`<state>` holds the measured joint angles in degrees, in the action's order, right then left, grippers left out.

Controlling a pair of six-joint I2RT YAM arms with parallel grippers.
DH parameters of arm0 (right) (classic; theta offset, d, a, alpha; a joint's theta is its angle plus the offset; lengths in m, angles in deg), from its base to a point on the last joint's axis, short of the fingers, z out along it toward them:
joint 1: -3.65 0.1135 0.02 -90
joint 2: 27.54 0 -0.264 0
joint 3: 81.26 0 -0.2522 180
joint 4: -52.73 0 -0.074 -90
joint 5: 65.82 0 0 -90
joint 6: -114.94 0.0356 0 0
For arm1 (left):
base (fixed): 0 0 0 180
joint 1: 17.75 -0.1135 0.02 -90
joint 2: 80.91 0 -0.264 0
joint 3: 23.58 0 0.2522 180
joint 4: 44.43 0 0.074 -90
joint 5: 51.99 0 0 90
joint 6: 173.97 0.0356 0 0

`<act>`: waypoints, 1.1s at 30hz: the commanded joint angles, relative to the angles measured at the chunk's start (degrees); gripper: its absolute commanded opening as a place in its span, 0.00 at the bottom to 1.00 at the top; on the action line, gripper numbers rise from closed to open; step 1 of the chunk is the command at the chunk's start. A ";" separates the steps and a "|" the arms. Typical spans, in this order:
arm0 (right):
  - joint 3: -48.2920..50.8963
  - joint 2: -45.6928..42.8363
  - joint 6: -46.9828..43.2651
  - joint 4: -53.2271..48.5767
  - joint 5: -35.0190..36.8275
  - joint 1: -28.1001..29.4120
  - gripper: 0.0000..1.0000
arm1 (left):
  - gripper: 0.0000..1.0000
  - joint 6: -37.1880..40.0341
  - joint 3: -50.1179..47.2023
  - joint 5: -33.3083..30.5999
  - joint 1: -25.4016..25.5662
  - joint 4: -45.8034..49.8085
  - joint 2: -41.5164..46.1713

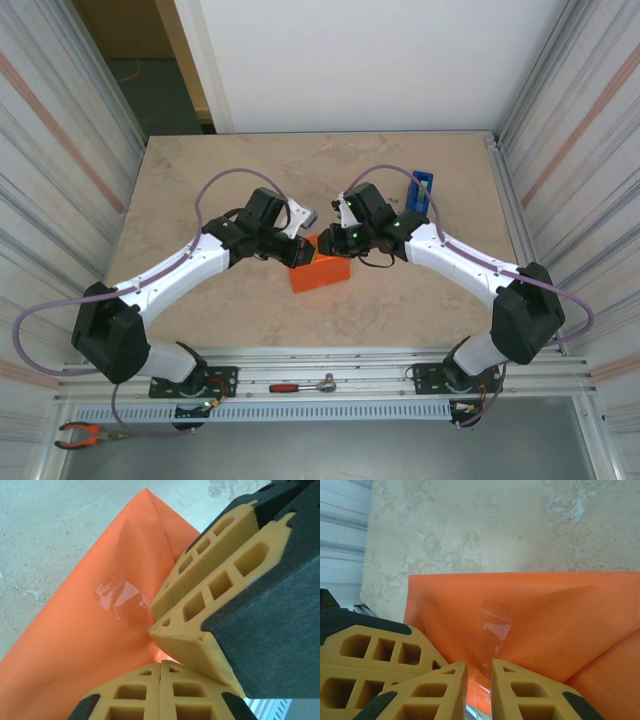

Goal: Wrap the gift box in paper

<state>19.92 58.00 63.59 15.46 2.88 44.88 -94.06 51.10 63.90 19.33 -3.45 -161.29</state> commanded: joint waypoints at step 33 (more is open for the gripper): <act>1.23 -0.77 0.70 -1.74 -5.23 0.32 0.33 | 0.00 1.43 -2.77 -3.29 0.38 3.19 -3.36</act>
<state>19.39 57.76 63.35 14.85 0.96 44.53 -94.02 51.10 63.96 19.01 -2.22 -160.94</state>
